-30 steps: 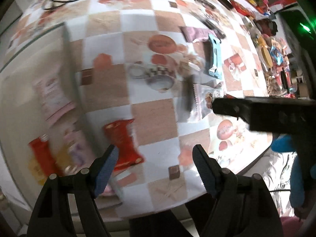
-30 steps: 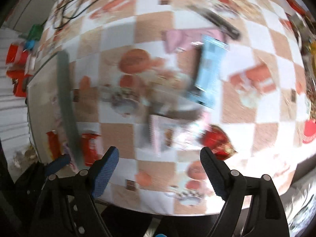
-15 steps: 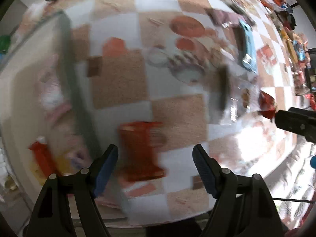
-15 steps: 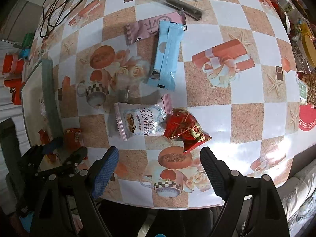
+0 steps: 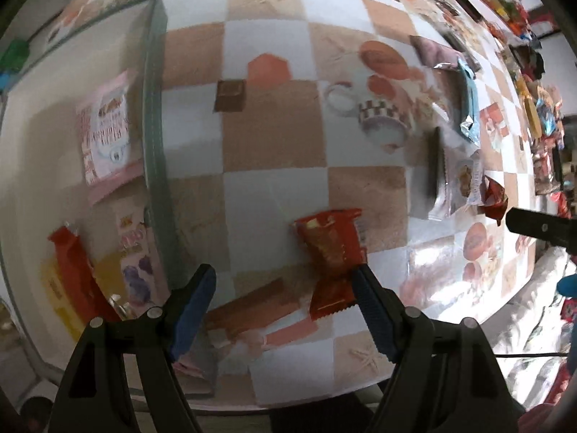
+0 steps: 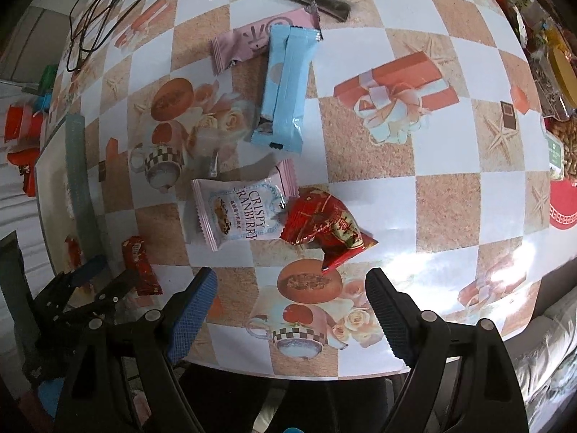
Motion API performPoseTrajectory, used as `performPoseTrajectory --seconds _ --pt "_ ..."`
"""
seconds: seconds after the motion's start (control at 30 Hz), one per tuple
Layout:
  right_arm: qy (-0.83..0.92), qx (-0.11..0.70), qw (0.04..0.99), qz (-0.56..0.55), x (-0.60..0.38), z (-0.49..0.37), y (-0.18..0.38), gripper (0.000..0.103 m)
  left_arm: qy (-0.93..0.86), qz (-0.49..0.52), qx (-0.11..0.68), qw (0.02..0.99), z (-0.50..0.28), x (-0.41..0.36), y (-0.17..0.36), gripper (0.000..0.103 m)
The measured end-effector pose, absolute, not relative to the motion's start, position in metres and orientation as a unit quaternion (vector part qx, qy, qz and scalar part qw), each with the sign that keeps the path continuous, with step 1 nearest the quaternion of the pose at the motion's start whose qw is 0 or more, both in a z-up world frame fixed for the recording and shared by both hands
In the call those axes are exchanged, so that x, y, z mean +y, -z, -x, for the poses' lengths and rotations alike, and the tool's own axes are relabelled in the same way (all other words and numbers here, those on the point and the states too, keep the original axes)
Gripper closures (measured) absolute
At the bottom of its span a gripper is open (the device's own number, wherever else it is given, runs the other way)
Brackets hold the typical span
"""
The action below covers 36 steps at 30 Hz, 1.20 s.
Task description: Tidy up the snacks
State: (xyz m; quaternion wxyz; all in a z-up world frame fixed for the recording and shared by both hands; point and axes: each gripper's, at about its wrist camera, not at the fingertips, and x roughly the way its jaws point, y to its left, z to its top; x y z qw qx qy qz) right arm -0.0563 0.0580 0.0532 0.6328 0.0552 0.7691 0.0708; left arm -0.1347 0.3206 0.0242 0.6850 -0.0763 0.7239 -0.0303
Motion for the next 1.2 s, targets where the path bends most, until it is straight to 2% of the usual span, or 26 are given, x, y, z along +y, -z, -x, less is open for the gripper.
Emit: performPoseTrajectory --seconds 0.17,0.37,0.4,0.43,0.47,0.53,0.7,0.87,1.0,1.1,1.13,1.17,1.2 --pt "-0.075 0.772 0.628 -0.057 0.066 0.061 -0.049 0.018 0.035 0.09 0.733 0.673 0.128 0.311 -0.018 0.022" --pt "-0.073 0.772 0.629 -0.052 0.066 0.063 -0.052 0.018 0.016 0.046 0.757 0.651 0.123 0.281 -0.003 0.024" --pt "-0.072 0.772 0.63 -0.052 0.067 0.063 -0.052 0.018 0.015 0.034 0.755 0.655 0.123 0.278 -0.004 0.028" --pt "-0.072 0.771 0.63 -0.051 0.067 0.063 -0.053 0.018 0.015 0.024 0.752 0.659 0.124 0.275 -0.005 0.038" --pt "-0.071 0.771 0.631 -0.05 0.066 0.065 -0.052 0.018 0.019 0.009 0.747 0.665 0.124 0.274 -0.008 0.053" --pt "-0.07 0.772 0.63 -0.048 0.062 0.065 -0.052 0.018 0.033 0.014 0.745 0.666 0.123 0.276 -0.011 0.071" --pt "-0.06 0.777 0.626 -0.034 0.053 0.072 -0.045 0.018 0.035 0.057 0.734 0.675 0.121 0.302 -0.026 0.072" --pt "-0.04 0.786 0.617 -0.026 0.041 0.084 -0.027 0.018 0.028 0.083 0.702 0.707 0.127 0.34 -0.07 0.072" --pt "-0.021 0.794 0.607 -0.024 0.028 0.093 -0.01 0.018 -0.035 0.113 0.66 0.742 0.135 0.389 -0.11 0.072" --pt "-0.01 0.799 0.6 -0.022 0.019 0.102 0.001 0.018 -0.101 0.129 0.64 0.751 0.142 0.422 -0.115 0.071" --pt "-0.006 0.802 0.597 -0.022 0.017 0.105 0.005 0.018 -0.131 0.126 0.639 0.748 0.144 0.438 -0.112 0.066" --pt "-0.003 0.805 0.593 -0.023 0.014 0.108 0.01 0.017 -0.147 0.121 0.643 0.742 0.15 0.44 -0.107 0.054" --pt "-0.001 0.807 0.59 -0.022 0.013 0.111 0.013 0.012 -0.166 0.116 0.65 0.732 0.154 0.448 -0.101 0.046"
